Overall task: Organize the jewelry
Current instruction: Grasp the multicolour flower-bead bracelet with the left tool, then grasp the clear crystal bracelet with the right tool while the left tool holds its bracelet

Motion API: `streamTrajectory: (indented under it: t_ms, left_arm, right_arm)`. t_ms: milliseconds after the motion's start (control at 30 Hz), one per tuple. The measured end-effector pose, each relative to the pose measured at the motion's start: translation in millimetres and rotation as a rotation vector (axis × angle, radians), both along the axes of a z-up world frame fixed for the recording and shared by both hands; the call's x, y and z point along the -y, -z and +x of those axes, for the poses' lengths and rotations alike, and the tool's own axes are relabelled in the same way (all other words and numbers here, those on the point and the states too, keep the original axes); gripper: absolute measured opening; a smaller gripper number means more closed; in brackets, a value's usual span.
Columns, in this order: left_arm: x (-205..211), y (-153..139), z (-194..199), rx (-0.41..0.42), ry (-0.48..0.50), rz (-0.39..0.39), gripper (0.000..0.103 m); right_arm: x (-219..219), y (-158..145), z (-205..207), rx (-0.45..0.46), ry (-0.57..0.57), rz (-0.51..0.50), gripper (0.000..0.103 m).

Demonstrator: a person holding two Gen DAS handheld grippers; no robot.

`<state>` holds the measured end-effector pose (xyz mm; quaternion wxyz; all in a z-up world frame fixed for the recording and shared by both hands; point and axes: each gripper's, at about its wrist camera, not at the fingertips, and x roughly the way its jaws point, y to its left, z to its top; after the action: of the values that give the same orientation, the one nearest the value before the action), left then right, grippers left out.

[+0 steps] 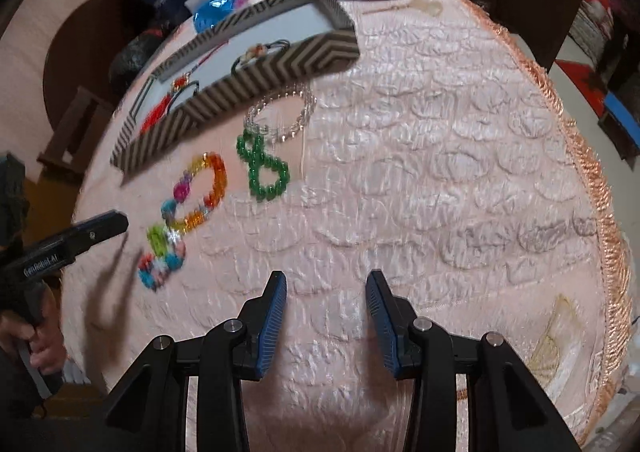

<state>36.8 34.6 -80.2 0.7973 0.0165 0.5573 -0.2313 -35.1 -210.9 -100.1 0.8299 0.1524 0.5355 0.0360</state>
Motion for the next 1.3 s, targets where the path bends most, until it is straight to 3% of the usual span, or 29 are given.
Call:
streamTrajectory:
  t_ms: [300, 467, 500, 533, 567, 867, 1100, 1300]
  left_arm:
    - [22.6, 8.7, -16.7, -0.036, 0.144, -0.056, 0.039]
    - [34.2, 17.2, -26.8, -0.028, 0.18, -0.03, 0.037]
    - [34.6, 16.8, -27.3, -0.023, 0.177, -0.025, 0.033]
    - [33.1, 17.7, -27.4, -0.028, 0.173, -0.011, 0.014]
    - [31.1, 18.2, -27.9, -0.036, 0.173, -0.015, 0.012]
    - [-6.8, -0.6, -22.9, 0.03, 0.062, -0.031, 0.01]
    - [-32.0, -4.4, -9.8, 0.043, -0.017, -0.029, 0.01]
    - [-38.1, -6.2, -4.6, 0.042, -0.022, -0.027, 0.01]
  right_arm:
    - [-6.0, 3.1, 0.0, -0.002, -0.044, -0.014, 0.051]
    - [-13.7, 3.1, 0.4, 0.002, -0.05, -0.026, 0.058]
    - [-15.9, 2.9, 2.1, -0.004, -0.053, -0.036, 0.058]
    - [-17.5, 2.5, 3.7, -0.009, -0.053, -0.039, 0.058]
    - [-17.7, 1.8, 5.7, -0.009, -0.053, -0.035, 0.058]
    - [-22.5, -21.6, 33.9, 0.151, -0.107, 0.048, 0.054]
    - [-25.2, -16.1, 73.0, 0.174, -0.122, 0.051, 0.044]
    - [-29.1, -9.1, 98.3, 0.167, -0.134, 0.018, 0.036]
